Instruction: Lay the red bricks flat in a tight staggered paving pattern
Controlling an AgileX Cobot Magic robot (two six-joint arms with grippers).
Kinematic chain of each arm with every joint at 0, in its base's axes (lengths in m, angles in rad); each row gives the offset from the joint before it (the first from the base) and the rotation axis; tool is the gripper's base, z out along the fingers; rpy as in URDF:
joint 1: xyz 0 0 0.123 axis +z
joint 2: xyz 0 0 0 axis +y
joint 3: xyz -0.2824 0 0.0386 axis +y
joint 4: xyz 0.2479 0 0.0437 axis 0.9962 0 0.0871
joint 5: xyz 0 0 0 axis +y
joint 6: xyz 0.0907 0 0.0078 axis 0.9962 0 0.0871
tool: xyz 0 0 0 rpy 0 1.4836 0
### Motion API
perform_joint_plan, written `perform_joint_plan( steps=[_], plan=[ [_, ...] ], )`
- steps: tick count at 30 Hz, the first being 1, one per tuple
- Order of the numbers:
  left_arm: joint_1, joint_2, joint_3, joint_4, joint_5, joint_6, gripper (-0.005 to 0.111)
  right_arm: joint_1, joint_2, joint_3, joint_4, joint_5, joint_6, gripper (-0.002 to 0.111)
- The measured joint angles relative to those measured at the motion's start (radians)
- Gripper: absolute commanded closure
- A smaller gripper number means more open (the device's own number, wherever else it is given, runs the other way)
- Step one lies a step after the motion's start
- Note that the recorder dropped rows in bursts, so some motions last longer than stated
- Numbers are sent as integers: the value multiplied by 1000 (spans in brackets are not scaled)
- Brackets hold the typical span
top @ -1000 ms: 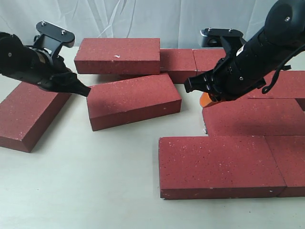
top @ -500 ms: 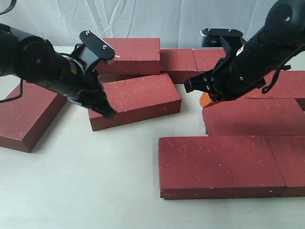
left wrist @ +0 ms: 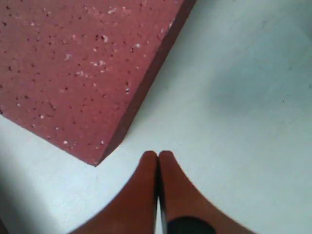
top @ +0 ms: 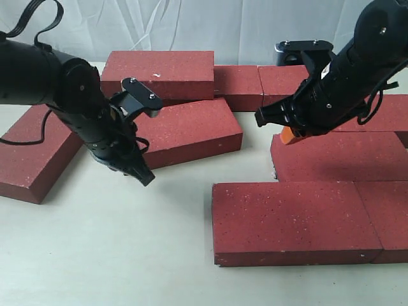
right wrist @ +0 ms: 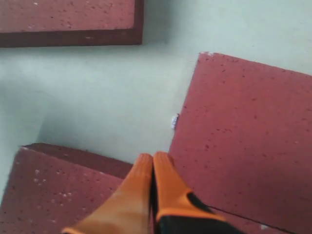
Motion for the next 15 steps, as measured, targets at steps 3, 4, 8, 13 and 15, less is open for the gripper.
perform_joint_plan(
  steps=[3,4,8,13,15],
  plan=[
    [0,57,-2,2,-3,0,107,0,0,-28,-130,64,72,109],
    [0,84,-2,18,-17,0,107,0,0,-38,-175,84,104,109],
    [0,120,-2,136,-85,0,107,0,0,-38,-204,93,132,109],
    [6,129,-2,237,-226,0,107,0,0,-38,-205,87,136,109],
    [26,129,-2,239,-262,0,107,0,0,-38,-205,85,136,109]
  ],
)
